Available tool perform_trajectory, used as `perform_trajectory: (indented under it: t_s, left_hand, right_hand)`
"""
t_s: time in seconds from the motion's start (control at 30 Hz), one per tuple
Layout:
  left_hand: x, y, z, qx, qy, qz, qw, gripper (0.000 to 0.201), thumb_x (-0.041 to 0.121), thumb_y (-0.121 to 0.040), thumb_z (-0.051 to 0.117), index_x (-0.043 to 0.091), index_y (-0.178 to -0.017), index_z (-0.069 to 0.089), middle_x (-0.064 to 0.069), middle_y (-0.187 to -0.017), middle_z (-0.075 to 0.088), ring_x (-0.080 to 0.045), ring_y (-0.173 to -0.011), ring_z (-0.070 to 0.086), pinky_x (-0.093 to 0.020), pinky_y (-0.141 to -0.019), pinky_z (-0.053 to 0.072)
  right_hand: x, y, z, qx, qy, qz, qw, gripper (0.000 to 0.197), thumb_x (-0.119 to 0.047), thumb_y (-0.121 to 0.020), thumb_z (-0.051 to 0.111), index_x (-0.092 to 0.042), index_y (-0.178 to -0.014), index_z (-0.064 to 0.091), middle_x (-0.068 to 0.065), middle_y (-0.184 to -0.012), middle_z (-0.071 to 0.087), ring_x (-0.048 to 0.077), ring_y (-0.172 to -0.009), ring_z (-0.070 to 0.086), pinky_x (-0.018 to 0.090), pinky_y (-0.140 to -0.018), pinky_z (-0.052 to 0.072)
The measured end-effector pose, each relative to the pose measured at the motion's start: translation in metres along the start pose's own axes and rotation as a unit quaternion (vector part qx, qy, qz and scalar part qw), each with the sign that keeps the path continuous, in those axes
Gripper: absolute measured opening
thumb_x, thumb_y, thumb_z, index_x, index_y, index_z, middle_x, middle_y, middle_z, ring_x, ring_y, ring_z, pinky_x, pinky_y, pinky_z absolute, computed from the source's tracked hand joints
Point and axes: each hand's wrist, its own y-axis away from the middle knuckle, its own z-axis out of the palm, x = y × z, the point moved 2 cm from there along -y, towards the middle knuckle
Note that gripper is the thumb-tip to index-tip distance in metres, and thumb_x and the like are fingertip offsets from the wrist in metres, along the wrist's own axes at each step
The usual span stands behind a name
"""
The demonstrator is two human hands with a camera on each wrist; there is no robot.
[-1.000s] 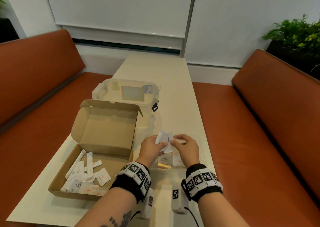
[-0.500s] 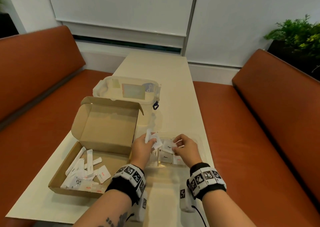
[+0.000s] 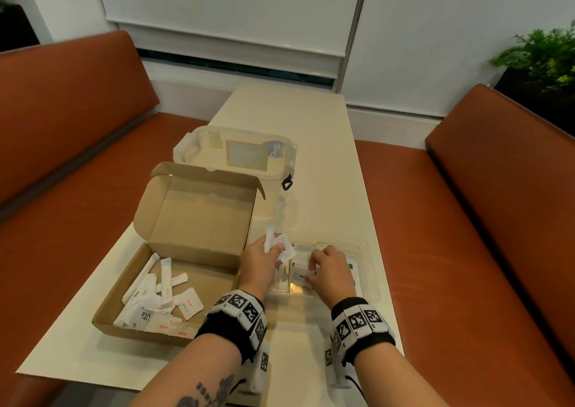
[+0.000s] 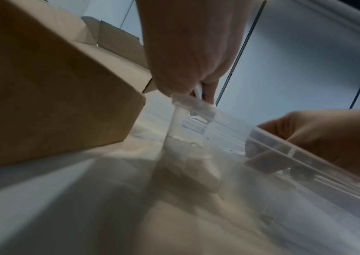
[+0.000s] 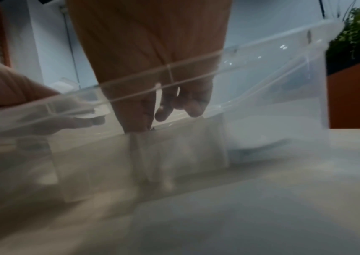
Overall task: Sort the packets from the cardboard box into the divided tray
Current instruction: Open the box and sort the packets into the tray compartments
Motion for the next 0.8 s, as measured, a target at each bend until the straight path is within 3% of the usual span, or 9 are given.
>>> perform_trajectory:
  t_s: [0.1,0.27,0.37,0.47,0.53,0.6,0.67,0.8]
  left_hand:
    - [0.001,0.000,0.000,-0.008,-0.009,0.012,1.000,0.024,0.010,-0.089,0.059,0.030,-0.098,0.068,0.004,-0.082,0.069,-0.017,-0.077,0.066,-0.038,-0.073,0.059]
    - [0.003,0.002,0.000,-0.021,0.005,0.014,1.000,0.026,0.007,-0.090,0.059,0.032,-0.094,0.066,0.004,-0.086,0.068,-0.015,-0.083,0.066,-0.023,-0.065,0.057]
    - [0.003,0.001,0.000,-0.022,0.011,0.012,1.000,0.026,0.007,-0.090,0.059,0.031,-0.097,0.067,0.005,-0.086,0.068,-0.013,-0.083,0.066,-0.019,-0.061,0.056]
    - [0.002,0.000,0.000,-0.032,-0.007,0.008,0.999,0.023,0.008,-0.090,0.059,0.025,-0.102,0.069,0.004,-0.087,0.068,-0.015,-0.083,0.065,-0.029,-0.070,0.059]
    - [0.003,0.000,0.000,-0.059,-0.029,0.003,0.998,0.023,0.009,-0.090,0.058,0.019,-0.108,0.069,-0.001,-0.092,0.069,-0.019,-0.088,0.065,-0.034,-0.078,0.058]
    - [0.005,0.001,0.002,-0.097,-0.034,-0.006,0.995,0.027,0.010,-0.092,0.057,0.016,-0.116,0.067,-0.007,-0.100,0.069,-0.021,-0.095,0.066,-0.034,-0.081,0.057]
    - [0.008,0.003,0.004,-0.125,-0.041,-0.006,0.991,0.026,0.011,-0.093,0.057,0.016,-0.116,0.066,-0.007,-0.103,0.069,-0.019,-0.097,0.066,-0.028,-0.079,0.057]
    - [0.012,0.007,0.007,-0.131,-0.058,0.000,0.990,0.022,0.012,-0.093,0.057,0.012,-0.113,0.066,-0.009,-0.100,0.069,-0.021,-0.093,0.066,-0.027,-0.077,0.057]
  right_hand:
    - [-0.005,-0.002,-0.001,-0.012,0.010,-0.008,1.000,0.004,-0.012,-0.079,0.065,-0.011,-0.081,0.062,-0.001,-0.093,0.044,0.018,-0.093,0.046,0.025,-0.077,0.045]
    - [-0.004,-0.007,0.002,-0.027,-0.016,0.044,0.999,0.033,-0.010,-0.076,0.069,-0.020,-0.062,0.041,-0.001,-0.091,0.043,0.015,-0.078,0.048,0.023,-0.073,0.046]
    - [-0.002,-0.007,0.004,-0.040,-0.030,0.054,0.997,0.037,-0.010,-0.076,0.070,-0.022,-0.060,0.038,-0.001,-0.091,0.042,0.015,-0.077,0.047,0.024,-0.075,0.047]
    - [-0.001,-0.007,0.004,-0.036,-0.045,0.045,0.997,0.029,-0.015,-0.075,0.070,-0.020,-0.066,0.042,-0.004,-0.086,0.041,0.015,-0.076,0.047,0.024,-0.072,0.045]
    - [-0.003,-0.007,0.001,0.007,-0.097,0.023,0.995,0.016,-0.019,-0.078,0.068,-0.019,-0.080,0.052,-0.006,-0.085,0.047,0.013,-0.077,0.048,0.023,-0.069,0.040]
    - [-0.007,-0.008,-0.006,0.045,-0.181,0.007,0.982,0.016,-0.022,-0.083,0.064,-0.022,-0.098,0.059,-0.010,-0.090,0.055,0.006,-0.078,0.050,0.018,-0.070,0.038]
    - [-0.013,-0.010,-0.012,0.035,-0.238,0.002,0.971,0.025,-0.026,-0.085,0.063,-0.029,-0.110,0.061,-0.014,-0.090,0.058,0.001,-0.073,0.049,0.010,-0.064,0.038]
    - [-0.014,-0.016,-0.021,0.018,-0.259,0.010,0.966,0.011,-0.016,-0.083,0.066,-0.021,-0.092,0.070,-0.014,-0.069,0.057,-0.001,-0.062,0.050,0.005,-0.056,0.039]
